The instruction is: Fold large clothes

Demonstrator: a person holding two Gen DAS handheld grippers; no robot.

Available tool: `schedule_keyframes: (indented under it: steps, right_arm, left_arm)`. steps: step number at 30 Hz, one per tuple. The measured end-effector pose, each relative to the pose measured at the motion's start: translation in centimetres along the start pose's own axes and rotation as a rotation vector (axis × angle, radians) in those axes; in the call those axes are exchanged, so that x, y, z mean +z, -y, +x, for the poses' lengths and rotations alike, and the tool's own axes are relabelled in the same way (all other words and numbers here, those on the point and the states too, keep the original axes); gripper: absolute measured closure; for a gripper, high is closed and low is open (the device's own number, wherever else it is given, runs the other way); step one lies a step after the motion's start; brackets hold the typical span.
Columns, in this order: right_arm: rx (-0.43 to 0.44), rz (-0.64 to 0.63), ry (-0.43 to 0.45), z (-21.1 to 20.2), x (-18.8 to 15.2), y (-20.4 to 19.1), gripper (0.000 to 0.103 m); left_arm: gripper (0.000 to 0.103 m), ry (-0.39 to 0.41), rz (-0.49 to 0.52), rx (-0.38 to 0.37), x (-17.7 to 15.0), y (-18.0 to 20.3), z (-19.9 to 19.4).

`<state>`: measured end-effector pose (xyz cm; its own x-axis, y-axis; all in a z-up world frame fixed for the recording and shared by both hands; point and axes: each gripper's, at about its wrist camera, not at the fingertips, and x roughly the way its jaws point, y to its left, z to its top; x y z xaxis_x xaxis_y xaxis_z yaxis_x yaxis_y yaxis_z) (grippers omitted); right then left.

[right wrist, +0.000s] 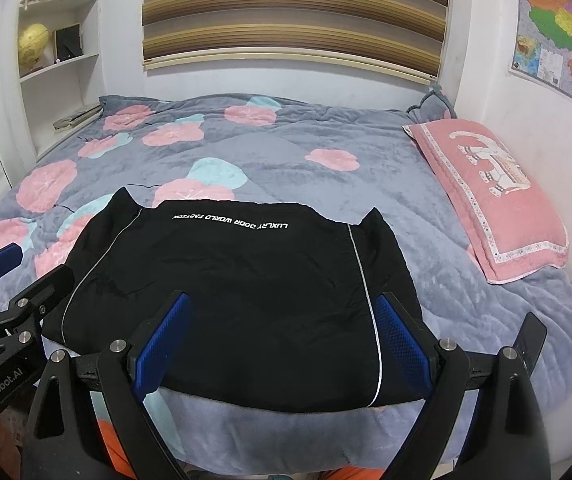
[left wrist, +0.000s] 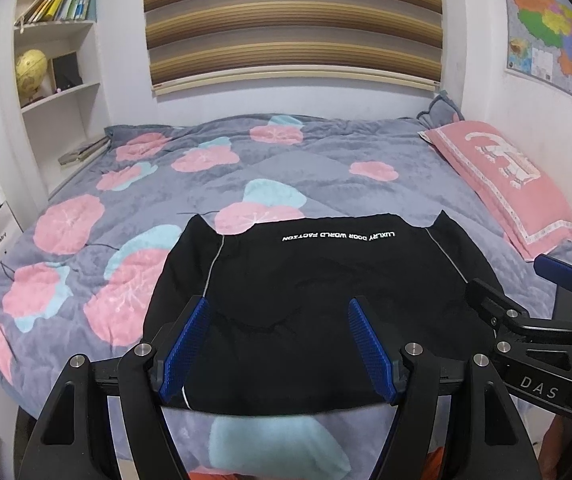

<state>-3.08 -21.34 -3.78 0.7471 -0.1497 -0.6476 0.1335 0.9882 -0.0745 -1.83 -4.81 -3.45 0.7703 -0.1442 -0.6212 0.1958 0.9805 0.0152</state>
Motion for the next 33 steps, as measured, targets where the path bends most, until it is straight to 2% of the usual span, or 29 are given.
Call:
schedule_keyframes:
  steps: [33]
  right_arm:
    - [0.022,-0.024,-0.021,0.8,-0.2,0.3,0.009]
  left_arm:
    - [0.030,-0.029,0.029,0.003,-0.1,0.1,0.9]
